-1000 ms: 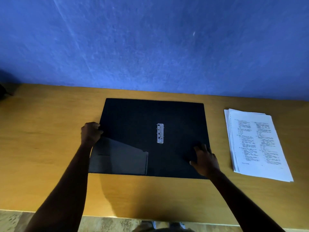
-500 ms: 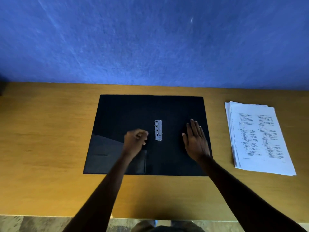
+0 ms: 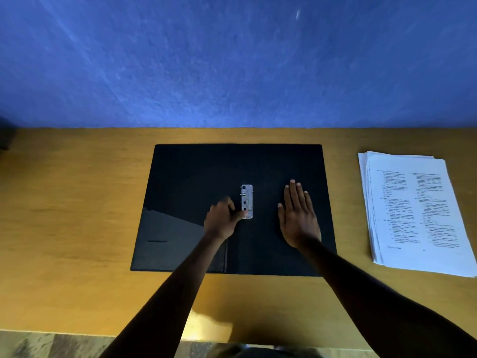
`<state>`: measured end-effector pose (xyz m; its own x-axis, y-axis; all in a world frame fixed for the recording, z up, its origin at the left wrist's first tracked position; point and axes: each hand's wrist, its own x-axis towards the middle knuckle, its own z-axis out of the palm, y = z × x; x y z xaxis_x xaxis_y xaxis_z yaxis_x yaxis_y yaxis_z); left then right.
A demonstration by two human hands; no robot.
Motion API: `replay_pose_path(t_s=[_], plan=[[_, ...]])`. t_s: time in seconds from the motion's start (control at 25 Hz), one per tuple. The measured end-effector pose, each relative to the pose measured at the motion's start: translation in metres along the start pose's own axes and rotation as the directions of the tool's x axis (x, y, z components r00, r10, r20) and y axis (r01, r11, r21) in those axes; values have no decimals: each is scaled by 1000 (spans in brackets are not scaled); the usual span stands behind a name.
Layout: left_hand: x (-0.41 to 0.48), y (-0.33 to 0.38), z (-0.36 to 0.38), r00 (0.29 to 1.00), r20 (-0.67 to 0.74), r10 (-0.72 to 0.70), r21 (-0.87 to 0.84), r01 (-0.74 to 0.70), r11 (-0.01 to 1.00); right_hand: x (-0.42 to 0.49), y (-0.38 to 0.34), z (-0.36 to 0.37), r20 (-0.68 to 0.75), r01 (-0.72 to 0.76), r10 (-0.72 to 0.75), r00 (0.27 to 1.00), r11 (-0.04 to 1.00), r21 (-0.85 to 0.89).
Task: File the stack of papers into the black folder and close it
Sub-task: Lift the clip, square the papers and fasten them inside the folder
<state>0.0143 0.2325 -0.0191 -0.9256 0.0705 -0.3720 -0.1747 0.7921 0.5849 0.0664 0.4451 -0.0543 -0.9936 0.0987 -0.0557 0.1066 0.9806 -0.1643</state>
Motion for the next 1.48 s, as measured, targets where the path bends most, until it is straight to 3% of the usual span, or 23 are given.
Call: replay_pose_path(t_s=[0.36, 0.52, 0.68, 0.76, 0.84, 0.92, 1.0, 1.28, 1.48], plan=[[-6, -2, 6, 998, -56, -37, 45, 40, 998, 0, 1, 4, -31, 4, -4, 999, 1000, -10], [-10, 4, -4, 987, 10, -158, -217, 156, 964, 0, 2, 6, -38, 1, -1, 999, 1000, -2], [2, 16, -21, 990, -37, -136, -270, 121, 955, 0, 2, 6, -51, 5, -5, 999, 1000, 3], [8, 28, -26, 987, 35, -155, -503, 152, 851, 0, 2, 5, -49, 8, -8, 999, 1000, 9], [14, 40, -30, 973, 124, -193, -721, 222, 657, 0, 2, 6, -55, 14, -13, 998, 1000, 8], [21, 46, -35, 962, 188, -198, -828, 264, 495, 1, 2, 6, -54, 12, -11, 998, 1000, 13], [29, 50, -41, 954, 213, -210, -860, 285, 424, 1, 2, 7, -53, 8, -7, 999, 1000, 20], [43, 57, -50, 944, 225, -240, -874, 304, 379, 1, 5, 10, -52, 15, -14, 999, 1000, 23], [21, 48, -50, 947, 225, -229, -822, 310, 477, 2, 4, 5, -39, 17, -16, 999, 1000, 18]])
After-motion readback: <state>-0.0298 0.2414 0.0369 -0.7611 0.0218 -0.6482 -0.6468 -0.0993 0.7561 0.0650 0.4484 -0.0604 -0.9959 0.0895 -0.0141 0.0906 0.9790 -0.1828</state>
